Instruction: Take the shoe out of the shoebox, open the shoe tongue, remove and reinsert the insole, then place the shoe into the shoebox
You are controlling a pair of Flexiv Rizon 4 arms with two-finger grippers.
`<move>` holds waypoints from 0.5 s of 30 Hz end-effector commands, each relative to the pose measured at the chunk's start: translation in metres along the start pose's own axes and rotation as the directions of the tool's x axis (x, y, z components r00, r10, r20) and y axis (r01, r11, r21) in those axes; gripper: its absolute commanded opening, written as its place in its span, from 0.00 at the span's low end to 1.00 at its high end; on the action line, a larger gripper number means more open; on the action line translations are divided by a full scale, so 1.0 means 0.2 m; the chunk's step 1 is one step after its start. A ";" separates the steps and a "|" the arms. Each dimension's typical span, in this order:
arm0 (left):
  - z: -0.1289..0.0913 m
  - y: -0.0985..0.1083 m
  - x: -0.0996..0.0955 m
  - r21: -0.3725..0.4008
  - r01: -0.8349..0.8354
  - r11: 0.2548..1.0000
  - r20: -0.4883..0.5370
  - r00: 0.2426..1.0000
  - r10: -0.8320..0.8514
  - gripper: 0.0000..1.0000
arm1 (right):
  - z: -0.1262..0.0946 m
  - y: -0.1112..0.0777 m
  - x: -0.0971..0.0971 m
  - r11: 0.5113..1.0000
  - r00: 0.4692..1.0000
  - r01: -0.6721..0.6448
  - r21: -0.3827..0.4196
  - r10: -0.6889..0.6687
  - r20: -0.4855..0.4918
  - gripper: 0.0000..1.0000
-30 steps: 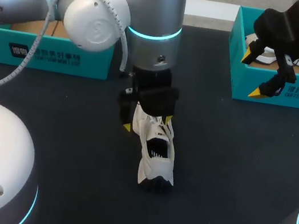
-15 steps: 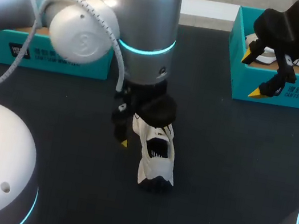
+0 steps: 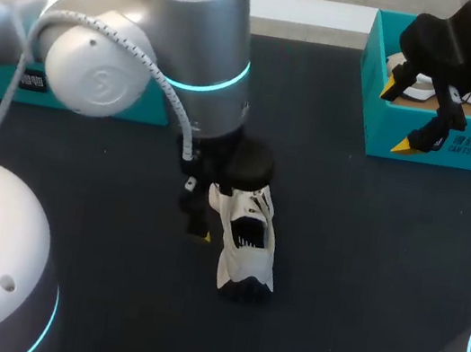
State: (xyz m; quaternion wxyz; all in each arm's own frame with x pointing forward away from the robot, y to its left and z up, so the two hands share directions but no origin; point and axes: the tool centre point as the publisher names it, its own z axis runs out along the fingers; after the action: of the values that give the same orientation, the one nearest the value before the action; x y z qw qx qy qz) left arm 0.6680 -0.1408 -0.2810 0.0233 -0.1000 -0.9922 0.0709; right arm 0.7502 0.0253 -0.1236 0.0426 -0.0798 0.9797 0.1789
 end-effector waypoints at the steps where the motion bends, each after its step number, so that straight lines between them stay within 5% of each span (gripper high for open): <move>1: 0.03 -0.02 0.02 0.017 0.089 0.996 -0.018 0.996 -0.088 1.00 | 0.00 0.00 -0.01 1.000 1.000 -0.001 0.002 0.001 -0.004 1.00; 8: 0.13 -0.17 0.10 -0.080 0.123 0.989 0.039 0.992 -0.121 1.00 | 0.00 0.00 -0.01 1.000 1.000 -0.001 0.002 0.001 -0.004 1.00; 15: 0.17 -0.28 0.11 -0.087 0.221 0.971 0.124 0.970 -0.210 1.00 | 0.00 0.00 -0.01 1.000 1.000 -0.001 0.002 0.001 -0.004 1.00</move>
State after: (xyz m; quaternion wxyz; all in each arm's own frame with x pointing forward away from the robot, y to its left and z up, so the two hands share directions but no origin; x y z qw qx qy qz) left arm 0.6387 -0.1768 -0.2997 -0.0219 0.0079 -0.9984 0.0508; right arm 0.7502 0.0253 -0.1236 0.0426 -0.0798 0.9797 0.1789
